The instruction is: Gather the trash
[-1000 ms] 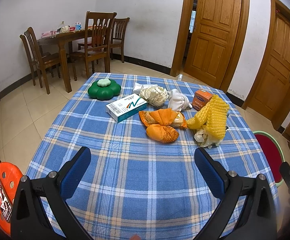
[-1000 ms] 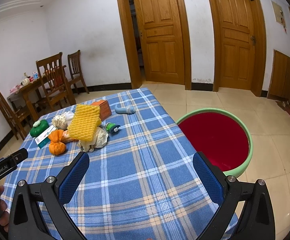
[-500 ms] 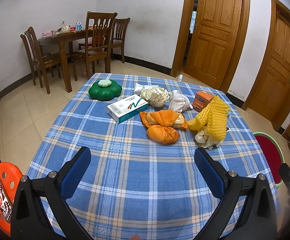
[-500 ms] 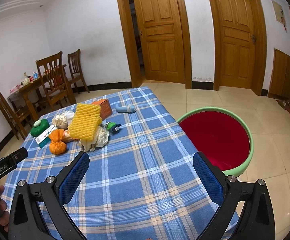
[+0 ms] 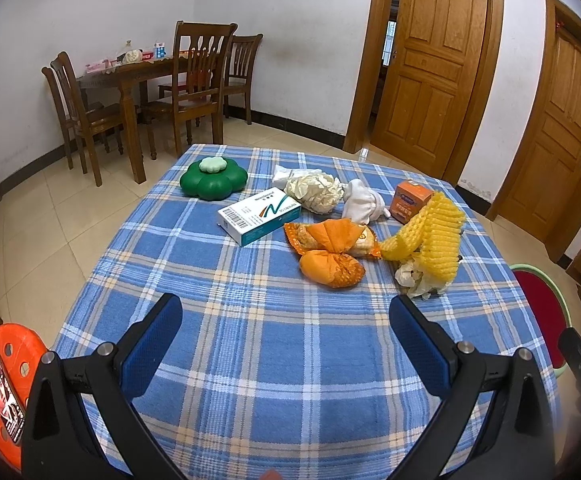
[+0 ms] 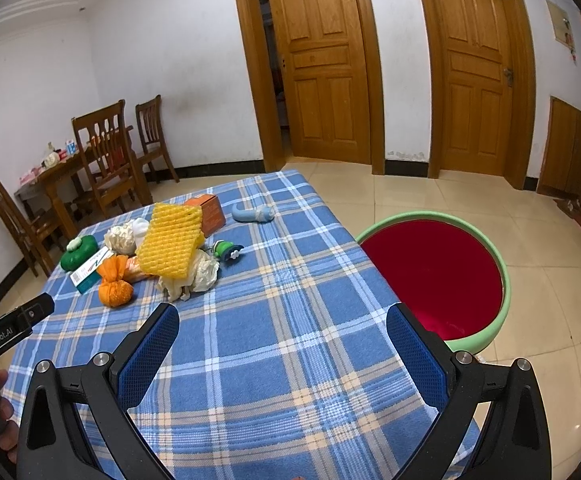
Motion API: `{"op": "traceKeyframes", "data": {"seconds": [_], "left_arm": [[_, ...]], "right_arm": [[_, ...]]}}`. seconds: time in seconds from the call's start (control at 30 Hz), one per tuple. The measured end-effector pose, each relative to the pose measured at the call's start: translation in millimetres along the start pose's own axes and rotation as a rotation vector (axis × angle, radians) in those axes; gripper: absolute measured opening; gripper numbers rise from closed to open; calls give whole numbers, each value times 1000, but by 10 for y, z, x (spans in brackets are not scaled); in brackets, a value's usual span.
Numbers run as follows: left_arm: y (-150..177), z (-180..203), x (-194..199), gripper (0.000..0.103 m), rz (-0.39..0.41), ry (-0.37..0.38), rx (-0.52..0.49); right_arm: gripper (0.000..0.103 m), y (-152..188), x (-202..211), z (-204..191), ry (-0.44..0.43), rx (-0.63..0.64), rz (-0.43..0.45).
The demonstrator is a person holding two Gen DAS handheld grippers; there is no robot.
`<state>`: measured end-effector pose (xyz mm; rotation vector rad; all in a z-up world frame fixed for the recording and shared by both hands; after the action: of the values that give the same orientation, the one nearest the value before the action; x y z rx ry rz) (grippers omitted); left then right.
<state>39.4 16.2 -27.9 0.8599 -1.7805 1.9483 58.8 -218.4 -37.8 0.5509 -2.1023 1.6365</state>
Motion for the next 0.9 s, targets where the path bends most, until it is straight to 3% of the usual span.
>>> {"op": "traceKeyframes", "data": {"seconds": [0.9], "left_arm": [[-299, -253, -449, 102, -37, -51, 8]], "right_arm": [[103, -337, -407, -320, -57, 75, -54]]}}
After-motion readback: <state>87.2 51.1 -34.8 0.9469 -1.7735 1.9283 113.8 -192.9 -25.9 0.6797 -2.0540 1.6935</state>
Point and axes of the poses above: each gripper's, at about its wrist camera, not at the fingertips, and x roughly against the way its jaws point, z to its right, y to its underside, the point moved 6 cm from there along -x, roughly the way its jaws point, and after that the axes turned 8 degrees about -y, right-handed, at the moved point
